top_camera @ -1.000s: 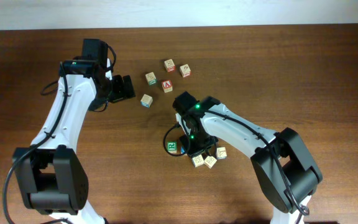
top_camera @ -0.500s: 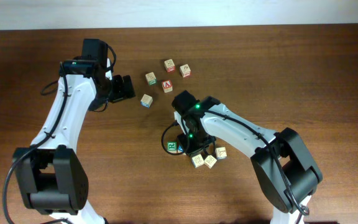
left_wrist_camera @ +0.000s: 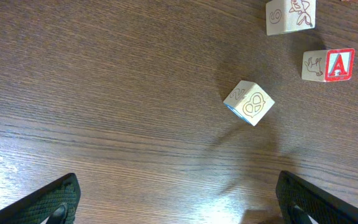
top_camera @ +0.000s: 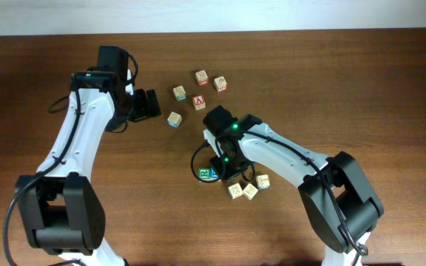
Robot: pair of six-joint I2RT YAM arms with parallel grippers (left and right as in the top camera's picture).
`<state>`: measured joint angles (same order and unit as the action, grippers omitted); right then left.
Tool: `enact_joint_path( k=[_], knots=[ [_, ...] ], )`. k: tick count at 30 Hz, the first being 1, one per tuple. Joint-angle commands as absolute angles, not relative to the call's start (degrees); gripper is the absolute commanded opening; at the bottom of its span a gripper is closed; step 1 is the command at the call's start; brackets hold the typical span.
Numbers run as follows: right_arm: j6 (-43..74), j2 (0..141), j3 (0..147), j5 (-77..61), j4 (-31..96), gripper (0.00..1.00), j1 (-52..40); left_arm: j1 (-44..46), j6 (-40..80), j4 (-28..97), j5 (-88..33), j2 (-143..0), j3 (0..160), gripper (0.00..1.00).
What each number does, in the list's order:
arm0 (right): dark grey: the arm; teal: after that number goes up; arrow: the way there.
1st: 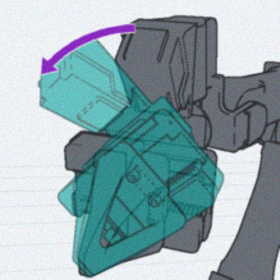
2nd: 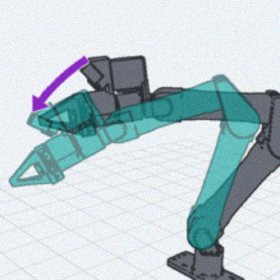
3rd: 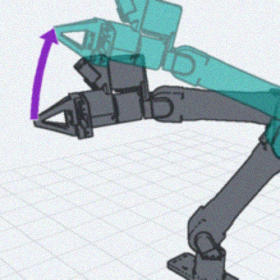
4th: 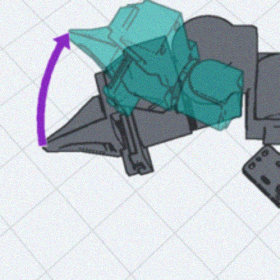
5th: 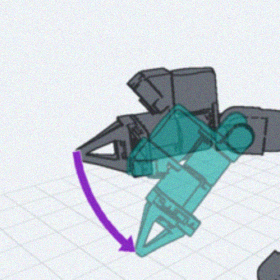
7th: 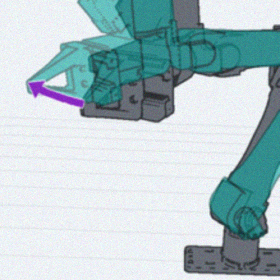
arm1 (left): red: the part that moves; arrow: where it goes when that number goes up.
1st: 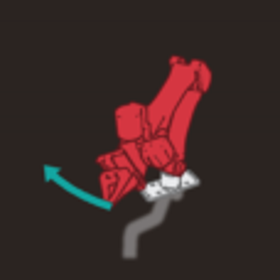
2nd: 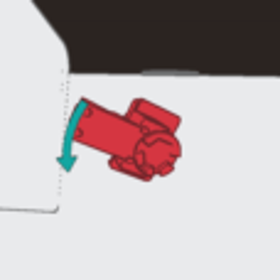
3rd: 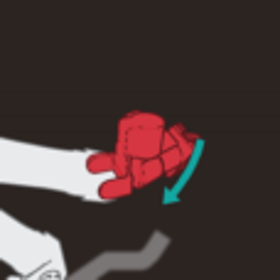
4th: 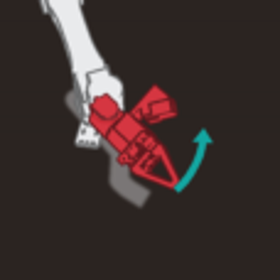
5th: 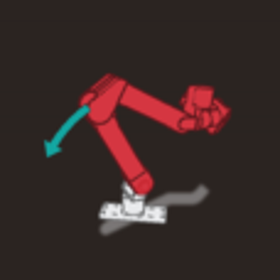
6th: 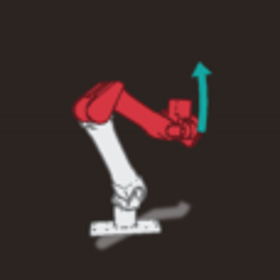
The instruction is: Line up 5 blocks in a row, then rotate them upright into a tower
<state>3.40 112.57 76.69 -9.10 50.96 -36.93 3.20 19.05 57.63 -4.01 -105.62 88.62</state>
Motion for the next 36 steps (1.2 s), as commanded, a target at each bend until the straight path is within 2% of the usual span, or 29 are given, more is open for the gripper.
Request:
enact_joint_path(
  k=[1,11,13,19,24,30,36],
  knots=[
    [0.80,112.88,76.55,-8.38,50.30,0.13,-37.10,3.25,18.15,57.69,-3.60,-105.80,89.52,0.99],
    [0.30,112.86,77.45,-8.56,52.14,0.14,-37.08,3.25,18.15,57.67,-3.60,-105.80,89.52,0.99],
    [1.58,112.86,80.25,-8.56,56.60,0.27,-37.10,3.25,18.15,57.67,-3.60,-105.80,89.52,0.99],
    [4.08,112.86,88.20,-8.73,68.40,0.44,-37.10,3.25,18.15,57.67,-3.60,-105.80,89.52,0.99],
    [7.49,112.88,86.11,-11.38,70.52,0.45,-37.69,3.25,18.17,57.67,-3.60,-105.80,89.52,0.99],
    [7.53,112.88,81.69,-11.31,67.11,0.54,-38.28,3.25,18.15,57.67,-3.60,-105.80,89.52,0.99],
    [7.57,112.88,79.92,-11.44,65.30,0.58,-38.28,3.25,18.15,57.67,-3.60,-105.80,89.52,0.99]
  ],
)
